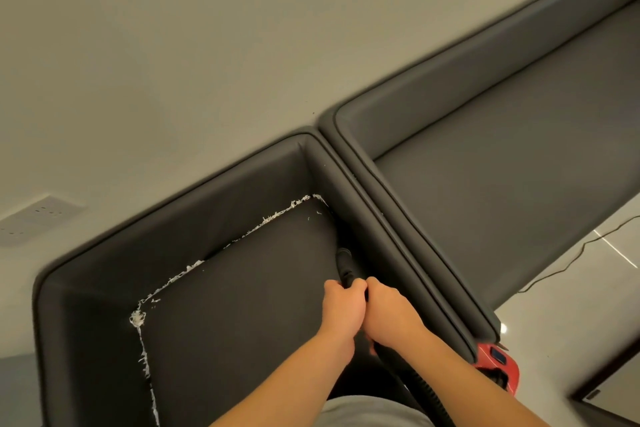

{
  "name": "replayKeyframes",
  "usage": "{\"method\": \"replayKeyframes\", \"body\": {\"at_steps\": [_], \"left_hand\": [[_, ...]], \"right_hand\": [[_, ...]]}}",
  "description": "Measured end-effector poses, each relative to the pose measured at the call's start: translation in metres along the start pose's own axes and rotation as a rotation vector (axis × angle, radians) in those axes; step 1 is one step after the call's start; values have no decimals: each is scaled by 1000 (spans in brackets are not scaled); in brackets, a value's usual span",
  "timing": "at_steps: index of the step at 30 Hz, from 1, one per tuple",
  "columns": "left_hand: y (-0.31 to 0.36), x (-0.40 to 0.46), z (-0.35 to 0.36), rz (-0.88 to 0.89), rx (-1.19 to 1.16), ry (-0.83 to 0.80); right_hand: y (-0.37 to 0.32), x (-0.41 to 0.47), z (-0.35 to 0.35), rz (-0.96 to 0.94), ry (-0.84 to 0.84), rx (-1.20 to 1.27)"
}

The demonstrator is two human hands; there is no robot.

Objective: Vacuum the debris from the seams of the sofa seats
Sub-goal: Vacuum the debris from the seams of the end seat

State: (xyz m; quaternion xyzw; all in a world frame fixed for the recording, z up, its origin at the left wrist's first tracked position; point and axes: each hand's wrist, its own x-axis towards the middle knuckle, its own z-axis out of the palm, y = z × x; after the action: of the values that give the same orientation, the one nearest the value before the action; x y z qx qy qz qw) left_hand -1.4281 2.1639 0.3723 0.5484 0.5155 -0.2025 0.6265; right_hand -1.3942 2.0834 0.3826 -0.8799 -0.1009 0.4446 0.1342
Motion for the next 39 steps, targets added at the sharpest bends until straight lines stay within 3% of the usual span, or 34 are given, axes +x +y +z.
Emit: {"method": "replayKeyframes", "body": {"at_steps": [16,22,27,33,39], "left_hand": [[34,24,17,11,73,17],[30,21,14,-36,80,28],[8,9,-5,-135,-155,79],[1,-3,-29,-108,-224,161],[7,-8,-33,-72,-244,132]], "right_hand": [[12,81,-10,-2,76,298],[6,68,-9,-21,-5,89],[-15,23,6,-108,-45,-169],[-26,-6,25,-205,55,-162],[-30,0,21,-159,36,-15]]}}
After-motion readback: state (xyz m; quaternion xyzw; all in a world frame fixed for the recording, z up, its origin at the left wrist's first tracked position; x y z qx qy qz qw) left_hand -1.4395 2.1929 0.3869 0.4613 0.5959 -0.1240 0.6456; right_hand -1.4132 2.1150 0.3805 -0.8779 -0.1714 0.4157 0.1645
